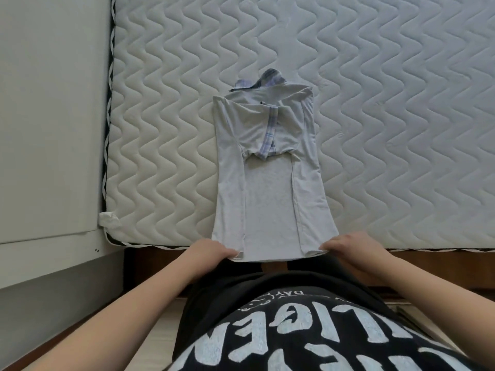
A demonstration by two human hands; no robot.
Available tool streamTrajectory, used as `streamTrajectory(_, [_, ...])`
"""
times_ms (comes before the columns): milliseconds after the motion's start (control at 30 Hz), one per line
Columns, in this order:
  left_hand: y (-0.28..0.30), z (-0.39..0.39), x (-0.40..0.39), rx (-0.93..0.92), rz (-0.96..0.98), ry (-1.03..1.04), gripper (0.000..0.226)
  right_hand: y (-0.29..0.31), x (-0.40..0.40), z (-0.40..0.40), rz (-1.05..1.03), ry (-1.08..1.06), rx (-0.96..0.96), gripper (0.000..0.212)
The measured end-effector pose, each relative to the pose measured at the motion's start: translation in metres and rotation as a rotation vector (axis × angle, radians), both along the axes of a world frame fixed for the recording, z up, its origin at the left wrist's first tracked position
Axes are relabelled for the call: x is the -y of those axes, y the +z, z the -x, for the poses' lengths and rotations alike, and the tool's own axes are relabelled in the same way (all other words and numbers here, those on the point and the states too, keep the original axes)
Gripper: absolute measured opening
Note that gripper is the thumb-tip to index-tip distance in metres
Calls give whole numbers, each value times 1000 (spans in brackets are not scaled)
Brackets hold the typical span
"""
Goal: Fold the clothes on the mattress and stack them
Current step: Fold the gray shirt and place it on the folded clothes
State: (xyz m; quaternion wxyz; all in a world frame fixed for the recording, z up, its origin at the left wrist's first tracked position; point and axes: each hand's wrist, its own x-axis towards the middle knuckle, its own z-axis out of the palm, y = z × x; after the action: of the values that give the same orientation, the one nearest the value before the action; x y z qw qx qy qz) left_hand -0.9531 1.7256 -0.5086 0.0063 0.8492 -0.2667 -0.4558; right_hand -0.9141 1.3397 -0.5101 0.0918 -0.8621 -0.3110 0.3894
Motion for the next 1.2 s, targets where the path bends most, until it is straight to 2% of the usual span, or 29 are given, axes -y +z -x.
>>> streamTrajectory(200, [8,-17,-4,-9,51,81,33,0,-8,-11,21,10,25,25])
streamTrajectory(267, [2,-36,-9,18,40,125,34,1,-16,-29,-25,-20,141,29])
streamTrajectory(333, [-2,-58,-16,79,67,170,40,5,-22,-52,-99,-21,233,43])
streamTrajectory(467, [4,-110,-28,157,188,218,47,18,-35,-105,-142,-46,281,48])
streamTrajectory(600, [16,-173,-35,185,225,153,61,25,-50,-162,-165,-87,276,33])
streamTrajectory(767, [16,-252,-43,141,275,223,49,24,-66,-239,-223,-217,302,21])
streamTrajectory(967, [-19,-345,-57,168,303,385,42,-2,-70,-331,-133,-267,234,18])
streamTrajectory(1200, [-81,-426,-72,179,242,466,37,-58,-77,-409,-184,-338,259,20])
